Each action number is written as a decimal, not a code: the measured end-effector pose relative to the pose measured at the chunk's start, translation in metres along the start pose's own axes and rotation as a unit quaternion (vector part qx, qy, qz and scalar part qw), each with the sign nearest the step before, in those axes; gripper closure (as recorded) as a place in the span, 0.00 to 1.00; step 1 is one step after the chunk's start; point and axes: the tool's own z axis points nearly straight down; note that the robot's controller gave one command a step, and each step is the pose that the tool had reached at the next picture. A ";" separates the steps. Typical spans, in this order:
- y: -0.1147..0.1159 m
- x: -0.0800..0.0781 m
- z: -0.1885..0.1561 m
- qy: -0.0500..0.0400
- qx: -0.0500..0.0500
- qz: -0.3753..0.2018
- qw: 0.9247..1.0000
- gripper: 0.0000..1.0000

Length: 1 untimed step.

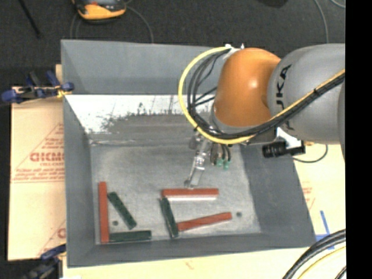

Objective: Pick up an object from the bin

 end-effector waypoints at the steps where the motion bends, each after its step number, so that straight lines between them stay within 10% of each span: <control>1: 0.000 -0.001 -0.002 -0.002 -0.001 0.000 1.000 0.00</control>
Offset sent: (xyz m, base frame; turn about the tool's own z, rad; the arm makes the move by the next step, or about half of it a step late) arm -0.0133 -0.0217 -0.1268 -0.0295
